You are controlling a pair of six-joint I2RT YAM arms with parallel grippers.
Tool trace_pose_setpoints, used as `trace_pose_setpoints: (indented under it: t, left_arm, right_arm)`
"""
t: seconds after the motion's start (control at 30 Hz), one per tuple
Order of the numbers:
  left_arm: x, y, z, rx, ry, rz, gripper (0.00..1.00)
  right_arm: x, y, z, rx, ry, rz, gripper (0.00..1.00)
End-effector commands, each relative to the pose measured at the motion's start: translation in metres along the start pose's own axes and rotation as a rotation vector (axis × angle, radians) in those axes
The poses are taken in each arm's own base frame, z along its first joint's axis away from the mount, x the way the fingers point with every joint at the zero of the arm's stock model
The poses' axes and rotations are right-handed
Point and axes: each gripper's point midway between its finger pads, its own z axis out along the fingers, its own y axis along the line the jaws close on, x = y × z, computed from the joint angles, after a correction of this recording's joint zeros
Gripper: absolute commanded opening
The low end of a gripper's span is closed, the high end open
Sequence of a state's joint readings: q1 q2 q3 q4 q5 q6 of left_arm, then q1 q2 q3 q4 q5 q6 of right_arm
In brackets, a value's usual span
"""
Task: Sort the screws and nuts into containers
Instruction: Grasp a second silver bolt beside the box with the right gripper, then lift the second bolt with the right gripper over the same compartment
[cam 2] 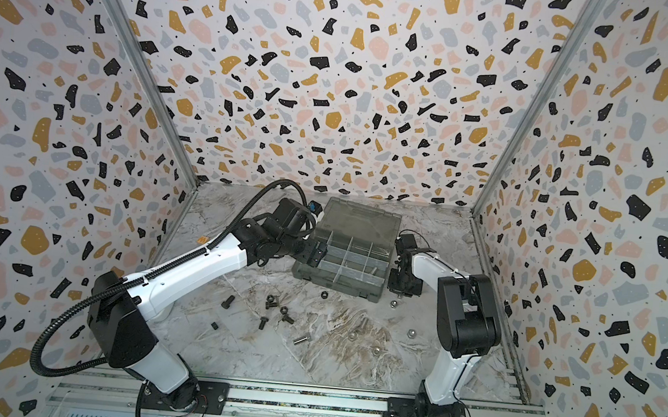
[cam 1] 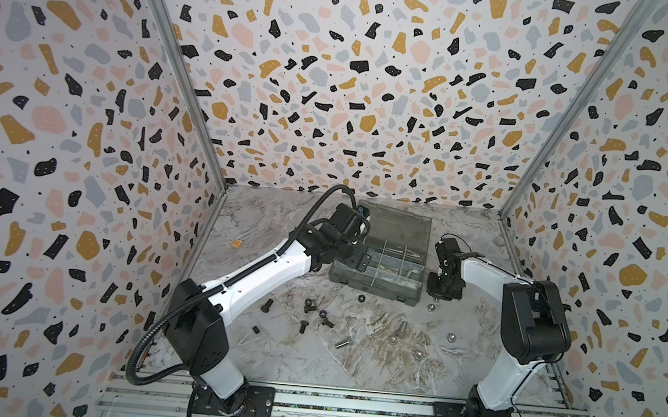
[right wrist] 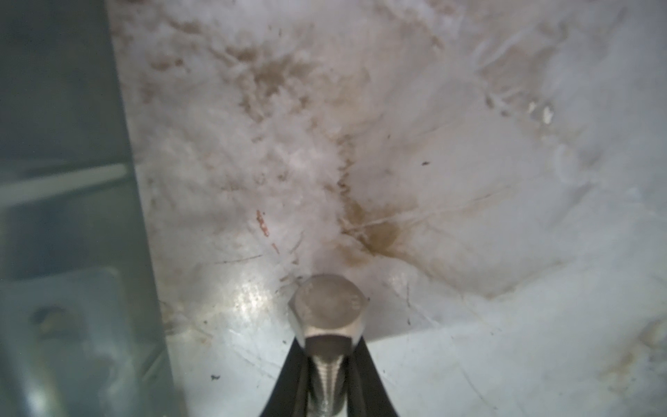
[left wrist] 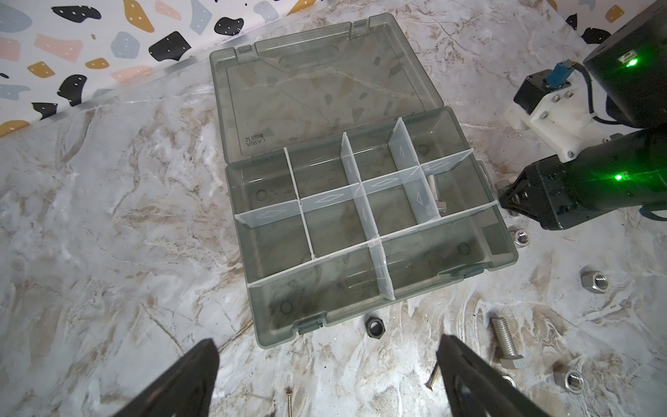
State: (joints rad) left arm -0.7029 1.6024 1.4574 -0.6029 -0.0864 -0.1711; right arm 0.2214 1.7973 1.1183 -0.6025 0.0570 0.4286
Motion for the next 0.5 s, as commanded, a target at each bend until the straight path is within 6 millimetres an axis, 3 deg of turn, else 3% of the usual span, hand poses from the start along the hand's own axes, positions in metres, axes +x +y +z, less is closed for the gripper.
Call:
trace_pose_setpoints:
  t: [0.0, 0.33, 0.47]
  left_arm:
    - [-0.007, 0.001, -0.005, -0.012, -0.020, 0.013, 0.96]
    - [-0.002, 0.007, -0.007, -0.045, -0.017, 0.014, 0.96]
    - [-0.001, 0.006, -0.008, -0.039, -0.016, 0.012, 0.96]
  right_arm:
    - [-0.002, -0.002, -0.014, 0.005, -0.001, 0.000, 0.06]
    - [-0.023, 0.006, -0.073, -0.031, -0.105, 0.005, 0.06]
    - [-0.034, 0.020, -0.093, -0.068, -0.142, -0.007, 0.06]
